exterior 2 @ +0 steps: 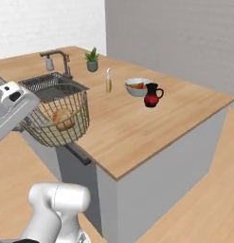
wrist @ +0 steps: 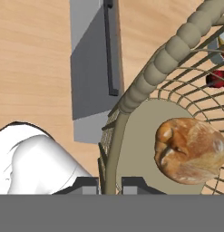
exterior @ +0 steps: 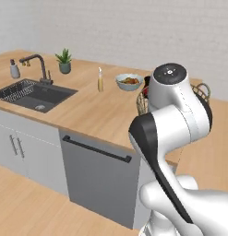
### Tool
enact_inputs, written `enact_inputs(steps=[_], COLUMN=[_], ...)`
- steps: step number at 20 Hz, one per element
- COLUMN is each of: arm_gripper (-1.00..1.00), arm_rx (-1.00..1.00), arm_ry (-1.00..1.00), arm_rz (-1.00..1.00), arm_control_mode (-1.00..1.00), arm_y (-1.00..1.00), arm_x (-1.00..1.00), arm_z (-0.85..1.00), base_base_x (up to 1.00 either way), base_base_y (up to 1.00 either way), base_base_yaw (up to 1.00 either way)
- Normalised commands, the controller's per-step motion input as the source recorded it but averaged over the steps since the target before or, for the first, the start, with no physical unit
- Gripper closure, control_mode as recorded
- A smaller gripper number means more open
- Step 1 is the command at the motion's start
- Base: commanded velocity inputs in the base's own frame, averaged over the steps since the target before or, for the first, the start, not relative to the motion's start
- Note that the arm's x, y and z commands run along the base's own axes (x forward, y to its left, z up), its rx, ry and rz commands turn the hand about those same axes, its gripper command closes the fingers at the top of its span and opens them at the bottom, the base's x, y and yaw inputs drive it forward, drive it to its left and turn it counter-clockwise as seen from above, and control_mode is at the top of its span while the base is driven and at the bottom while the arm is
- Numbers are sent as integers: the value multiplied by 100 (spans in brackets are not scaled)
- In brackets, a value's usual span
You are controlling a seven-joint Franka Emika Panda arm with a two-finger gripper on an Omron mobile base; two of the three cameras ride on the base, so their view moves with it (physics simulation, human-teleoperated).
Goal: Open the cabinet, pick up the bread from the cabinet and place it in the basket. Then move the basket to the dining counter.
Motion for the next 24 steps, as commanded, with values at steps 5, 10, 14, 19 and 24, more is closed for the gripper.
enact_inputs(steps=[5, 10, 14, 19, 24], arm_gripper=[100, 100, 100, 100, 100], arm_rx=[0, 0, 0, 0, 0], arm_ry=[0, 0, 0, 0, 0], arm_rz=[0, 0, 0, 0, 0], arm_control_mode=[100, 100, 100, 100, 100], arm_y=[0, 0, 0, 0, 0], arm_x=[0, 0, 0, 0, 0], arm_z=[0, 0, 0, 0, 0], base_base_x=[-1, 5, 7, 8, 13], base_base_y=[-77, -86, -91, -88, -86], base_base_yaw=[31, 42, 42, 39, 36])
